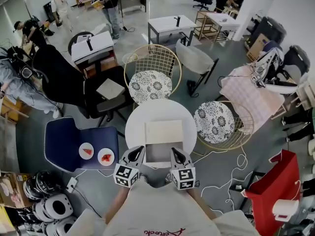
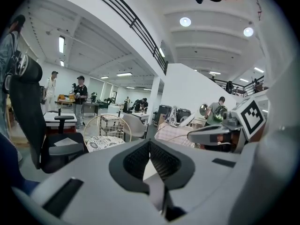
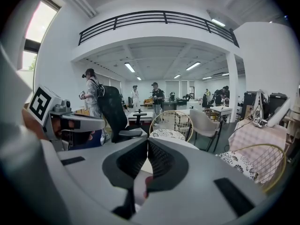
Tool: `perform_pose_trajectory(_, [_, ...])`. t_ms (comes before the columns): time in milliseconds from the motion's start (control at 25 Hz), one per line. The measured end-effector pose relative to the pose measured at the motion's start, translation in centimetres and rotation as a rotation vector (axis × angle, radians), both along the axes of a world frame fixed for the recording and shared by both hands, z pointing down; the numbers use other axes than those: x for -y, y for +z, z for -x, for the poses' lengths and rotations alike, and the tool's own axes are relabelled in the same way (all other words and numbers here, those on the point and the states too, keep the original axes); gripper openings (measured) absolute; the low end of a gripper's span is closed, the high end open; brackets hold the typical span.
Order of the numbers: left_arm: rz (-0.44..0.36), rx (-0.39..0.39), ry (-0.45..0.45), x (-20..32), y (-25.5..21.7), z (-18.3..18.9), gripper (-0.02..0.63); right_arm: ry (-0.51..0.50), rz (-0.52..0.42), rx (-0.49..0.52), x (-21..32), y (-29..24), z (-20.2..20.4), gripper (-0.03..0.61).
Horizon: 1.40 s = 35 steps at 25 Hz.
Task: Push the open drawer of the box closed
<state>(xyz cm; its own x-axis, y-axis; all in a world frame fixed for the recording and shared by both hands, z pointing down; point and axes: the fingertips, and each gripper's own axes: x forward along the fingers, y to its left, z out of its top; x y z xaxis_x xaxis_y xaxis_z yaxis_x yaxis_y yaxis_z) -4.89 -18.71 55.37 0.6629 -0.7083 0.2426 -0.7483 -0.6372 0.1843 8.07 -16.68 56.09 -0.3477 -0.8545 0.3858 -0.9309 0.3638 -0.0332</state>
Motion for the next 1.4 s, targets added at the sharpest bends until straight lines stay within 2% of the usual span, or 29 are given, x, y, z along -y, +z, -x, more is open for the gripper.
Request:
perform_pose_trajectory(280, [0.067,0.003,-0.007,-1.6,2.3,0.3,0.012,-0.029,0.081,-0.005,-2.4,2.6,0.8,0.015])
perform_pose_trajectory(480, [0.166,0.002,0.015,-4.6,5.4,0.1,0.012,-0.035,0.205,-0.013,-6.1,6.2,0.8,0.016])
perform_pose_trajectory(840, [0.279,0.024,0.007,-7.6,10.2,1.0,0.012,-0.003,0.369,0.003,-11.1,12.4,0.6,0.017])
perform_pose_trajectory(1080, [0.338,0.035,-0.003,-9.9,12.6,1.3,0.012,0.005,0.433,0.003,-13.4,15.1,0.3,0.017])
perform_pose_trajectory(1240, [0.350,0.030,0.007,-11.1,13.0,0.8,0.013,-0.008,0.455,0.006,-14.2,16.3,0.5,0.020])
perform_pose_trajectory(1280, [0.349,0.029,0.008,-11.2,12.9,0.7,0.012,-0.013,0.460,0.007,-14.2,16.6,0.7,0.032])
perform_pose_trajectory(1360, [0.347,0.028,0.005,-11.2,12.7,0.8,0.012,-0.019,0.471,0.008,-14.2,17.1,1.0,0.142])
perform_pose_trajectory(1400, [0.345,0.027,0.002,-11.2,12.6,0.9,0.013,-0.016,0.476,0.006,-14.0,17.4,1.2,0.167])
